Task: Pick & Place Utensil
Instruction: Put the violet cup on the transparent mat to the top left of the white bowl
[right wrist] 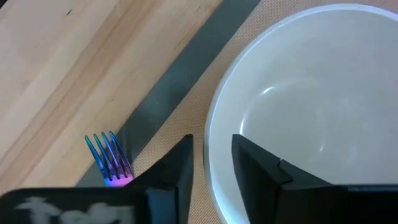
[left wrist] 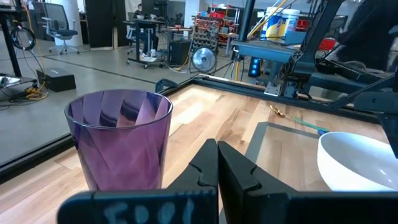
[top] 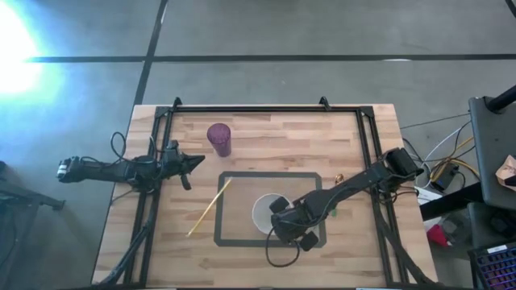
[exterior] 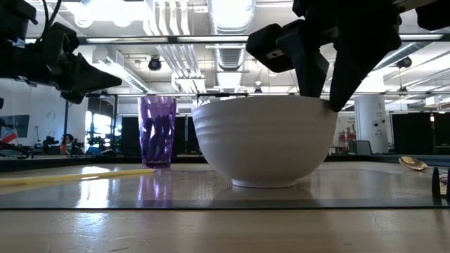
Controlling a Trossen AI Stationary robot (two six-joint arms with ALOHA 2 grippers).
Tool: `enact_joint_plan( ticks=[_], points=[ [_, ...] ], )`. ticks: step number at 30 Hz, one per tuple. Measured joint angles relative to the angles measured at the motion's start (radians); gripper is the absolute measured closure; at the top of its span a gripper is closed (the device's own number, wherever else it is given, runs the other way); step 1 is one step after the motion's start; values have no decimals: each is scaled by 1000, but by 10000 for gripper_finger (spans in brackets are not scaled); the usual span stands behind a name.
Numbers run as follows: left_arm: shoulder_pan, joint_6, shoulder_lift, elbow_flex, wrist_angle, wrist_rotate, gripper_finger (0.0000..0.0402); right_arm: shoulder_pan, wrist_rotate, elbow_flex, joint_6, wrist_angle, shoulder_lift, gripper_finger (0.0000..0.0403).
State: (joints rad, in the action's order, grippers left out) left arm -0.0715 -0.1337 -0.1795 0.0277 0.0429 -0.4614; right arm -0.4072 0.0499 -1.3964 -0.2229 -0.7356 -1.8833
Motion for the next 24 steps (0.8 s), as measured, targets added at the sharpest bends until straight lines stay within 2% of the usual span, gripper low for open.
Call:
enact_joint_plan(
  ticks=[7, 15, 18, 24],
  points=[
    [0, 0, 0, 0, 0, 0, 401, 0, 0, 0, 10, -20, 35, 257],
    [0, -7, 0, 0, 0, 0, 401, 4, -4, 0, 54, -42, 126, 243],
    [0, -9, 0, 0, 1, 1, 401, 10, -70, 0, 82, -82, 172, 247],
    [0, -23, 1, 0, 11, 34, 401, 31, -278, 21, 118, -135, 258, 264]
  ],
)
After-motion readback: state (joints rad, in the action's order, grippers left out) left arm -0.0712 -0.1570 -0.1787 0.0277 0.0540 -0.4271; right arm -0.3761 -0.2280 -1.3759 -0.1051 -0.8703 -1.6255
